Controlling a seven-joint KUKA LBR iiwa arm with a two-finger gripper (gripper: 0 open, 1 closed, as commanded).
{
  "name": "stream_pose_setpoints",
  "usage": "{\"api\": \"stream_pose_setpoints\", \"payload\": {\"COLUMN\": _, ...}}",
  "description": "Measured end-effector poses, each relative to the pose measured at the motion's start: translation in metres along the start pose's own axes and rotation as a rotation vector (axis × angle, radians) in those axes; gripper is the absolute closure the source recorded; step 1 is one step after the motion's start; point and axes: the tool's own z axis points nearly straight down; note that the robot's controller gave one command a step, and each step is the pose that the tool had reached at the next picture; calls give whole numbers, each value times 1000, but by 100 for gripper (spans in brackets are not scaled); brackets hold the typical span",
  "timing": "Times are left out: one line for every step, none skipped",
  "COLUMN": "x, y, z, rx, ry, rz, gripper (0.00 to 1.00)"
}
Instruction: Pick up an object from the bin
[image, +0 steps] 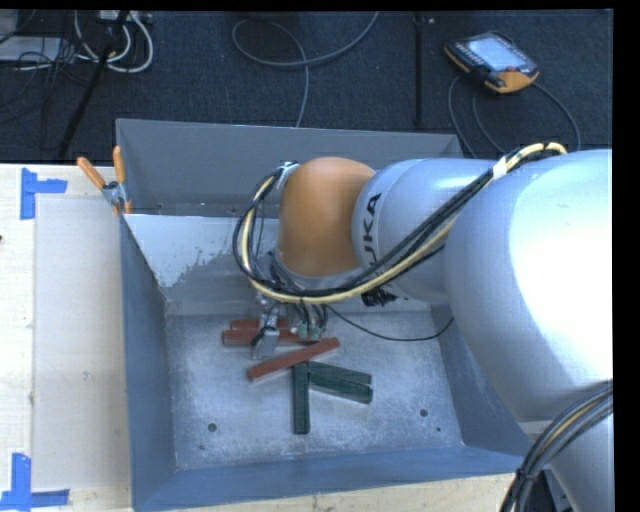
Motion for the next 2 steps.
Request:
{"api": "stream_pose_setpoints", "payload": {"x": 0, "y": 0, "z": 0, "rx": 0, "ry": 0, "rz": 0, "gripper": 100}}
{"api": "stream_pose_setpoints", "payload": {"x": 2, "y": -1, "z": -5, "rx": 2, "ry": 6, "rz": 1, "gripper": 100}}
